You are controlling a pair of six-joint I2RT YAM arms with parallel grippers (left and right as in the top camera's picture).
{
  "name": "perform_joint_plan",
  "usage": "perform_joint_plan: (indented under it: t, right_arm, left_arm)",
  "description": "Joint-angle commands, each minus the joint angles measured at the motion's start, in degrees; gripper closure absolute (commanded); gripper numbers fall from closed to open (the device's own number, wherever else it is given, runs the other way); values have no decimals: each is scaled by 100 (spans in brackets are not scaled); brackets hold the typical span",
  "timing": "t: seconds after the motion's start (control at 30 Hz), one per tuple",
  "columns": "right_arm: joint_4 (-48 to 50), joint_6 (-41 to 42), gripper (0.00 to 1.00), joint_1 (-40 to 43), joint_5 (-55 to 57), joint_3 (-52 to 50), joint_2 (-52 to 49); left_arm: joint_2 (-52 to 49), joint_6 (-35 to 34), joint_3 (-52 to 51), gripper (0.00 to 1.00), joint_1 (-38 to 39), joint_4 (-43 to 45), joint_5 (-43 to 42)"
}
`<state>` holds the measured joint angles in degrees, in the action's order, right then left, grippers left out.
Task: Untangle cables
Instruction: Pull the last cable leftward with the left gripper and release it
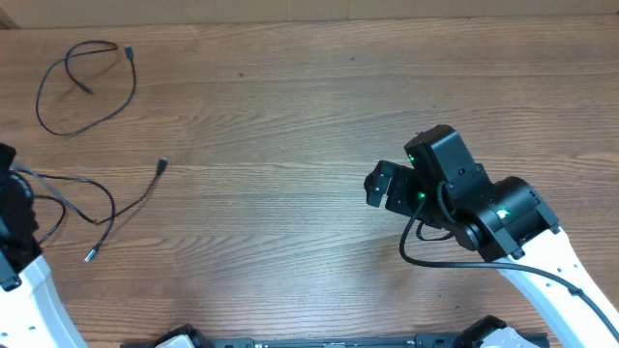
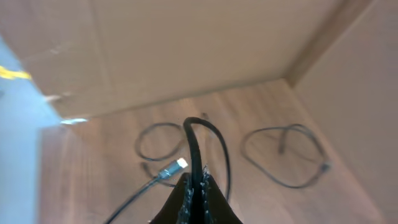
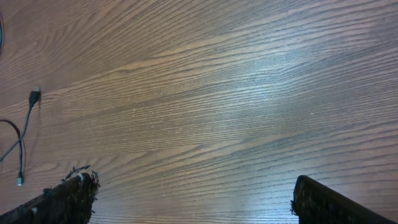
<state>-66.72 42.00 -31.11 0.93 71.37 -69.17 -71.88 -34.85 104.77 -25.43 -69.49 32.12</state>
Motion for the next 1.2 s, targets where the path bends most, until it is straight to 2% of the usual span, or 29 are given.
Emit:
perform_joint_plan:
  t: [0.0,0.17,0.4,0.5,0.83,0.93,1.03,1.07,1.1,1.17]
  right_arm:
    - [22,-2,0,17,90,103,4]
    - [20,-2,0,17,90,103,4]
    - [20,-2,0,17,90,103,4]
    - [20,-2,0,17,90,103,4]
    - [20,-2,0,17,90,103,2]
    - [20,-2,0,17,90,103,2]
    - [20,-2,0,17,90,103,4]
    - [20,-2,0,17,90,103,2]
    - [20,-2,0,17,90,103,2]
    - [20,-2,0,17,90,103,2]
  left_arm:
    - [-164,-249,44,95,-33,247,-1464]
    - [-870,-297,44,96,-28,348,-3005]
    - [-2138,-426,44,96,227,243,-3624]
    - [-2594,-791,44,96,448,144,-3458]
    - [-3685,-3501,42,95,1128,-706,-1681]
    - [-3919,-3873,39,96,1150,-739,-1502]
    - [-4190,-3930,39,96,1147,-669,-1451]
    - [-4325,-3930,39,77,1147,-658,-1436]
    - [-4417,-3917,39,35,1147,-671,-1438]
    - [-4562,-3451,39,7,1143,-669,-1438]
